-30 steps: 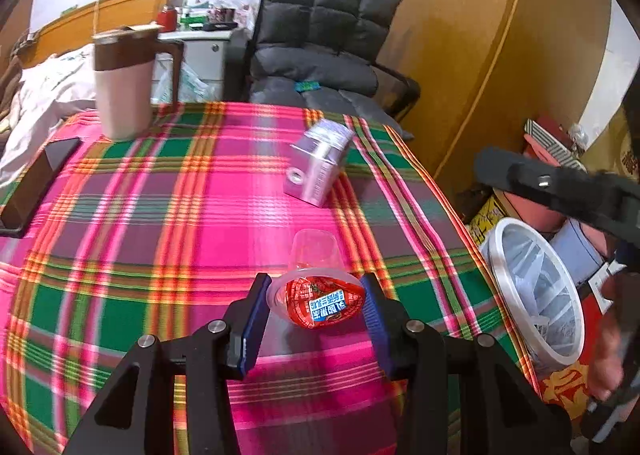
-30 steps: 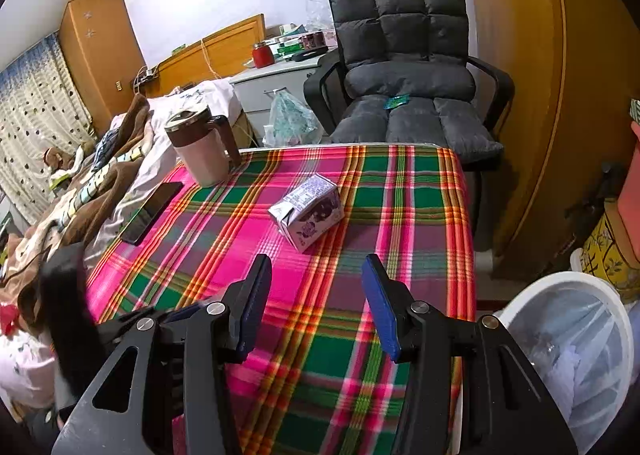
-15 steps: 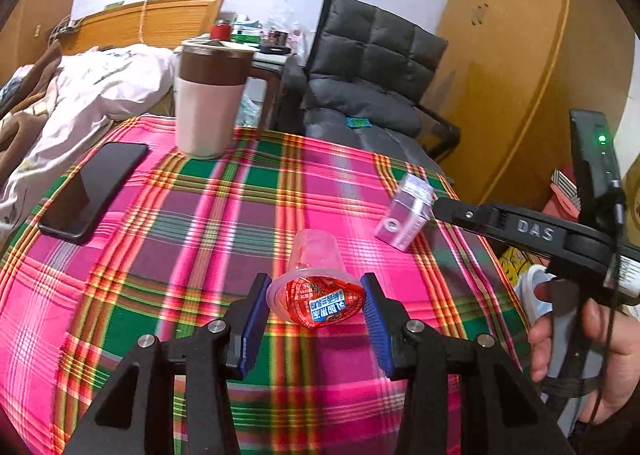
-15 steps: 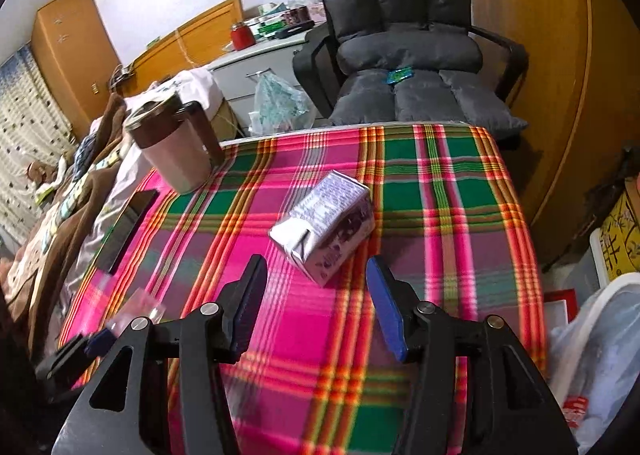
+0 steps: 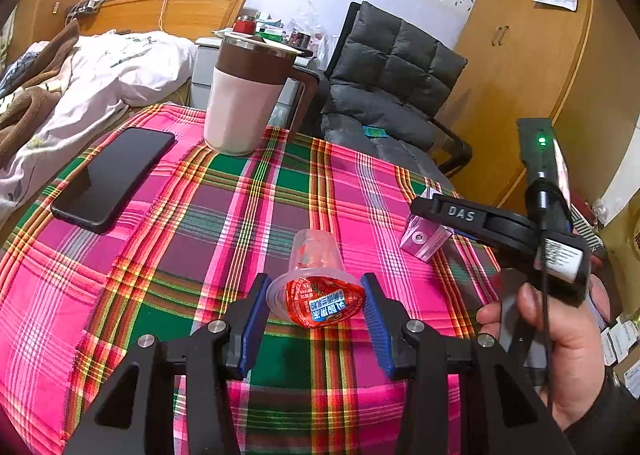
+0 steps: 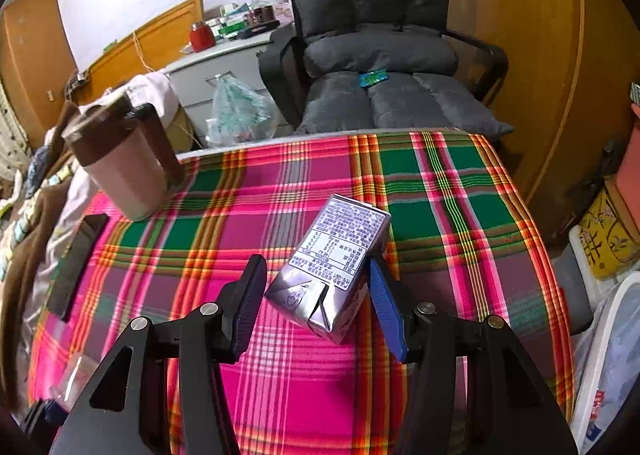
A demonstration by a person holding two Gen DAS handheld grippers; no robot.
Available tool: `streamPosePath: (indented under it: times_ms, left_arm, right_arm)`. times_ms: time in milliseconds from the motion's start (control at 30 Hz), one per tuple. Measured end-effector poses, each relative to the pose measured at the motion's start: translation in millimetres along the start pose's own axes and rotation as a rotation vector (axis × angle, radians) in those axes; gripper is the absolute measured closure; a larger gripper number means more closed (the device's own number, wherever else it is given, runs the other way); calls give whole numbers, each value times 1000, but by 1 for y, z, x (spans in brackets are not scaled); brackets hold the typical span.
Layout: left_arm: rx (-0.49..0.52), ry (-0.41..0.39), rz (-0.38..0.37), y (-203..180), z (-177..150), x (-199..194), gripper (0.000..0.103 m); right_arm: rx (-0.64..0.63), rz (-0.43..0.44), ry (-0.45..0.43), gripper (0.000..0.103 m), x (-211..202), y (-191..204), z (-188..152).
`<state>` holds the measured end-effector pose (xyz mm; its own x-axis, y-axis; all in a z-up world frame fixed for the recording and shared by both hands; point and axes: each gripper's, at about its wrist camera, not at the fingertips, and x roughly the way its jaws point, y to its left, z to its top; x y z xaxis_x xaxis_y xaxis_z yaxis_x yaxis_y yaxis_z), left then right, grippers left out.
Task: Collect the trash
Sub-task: 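Grasp the purple-and-white milk carton with the right tool while the left holds the cup, then carry the red cup with the left tool over the bin while the right carries the carton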
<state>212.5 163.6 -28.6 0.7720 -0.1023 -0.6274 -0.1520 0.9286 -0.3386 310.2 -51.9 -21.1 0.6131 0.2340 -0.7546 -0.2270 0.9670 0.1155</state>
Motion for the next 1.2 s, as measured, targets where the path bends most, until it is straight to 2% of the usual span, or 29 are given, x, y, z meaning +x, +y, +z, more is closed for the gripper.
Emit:
streamPosePath:
  times_ms: [200, 267, 667, 1200]
  left_arm:
    - [2, 13, -5, 1, -2, 3, 57]
    - [6, 16, -7, -1, -3, 5, 57]
    - [42, 52, 5, -16, -17, 7, 57]
    - [133, 82, -29, -81, -49, -22, 57]
  right_arm:
    - [3, -20, 29, 49, 2, -10, -3]
    - [-10, -16, 23, 63, -2, -12, -5]
    - [-46, 54, -5, 63, -46, -27, -33]
    - [-82, 134, -22, 63, -113, -57, -79]
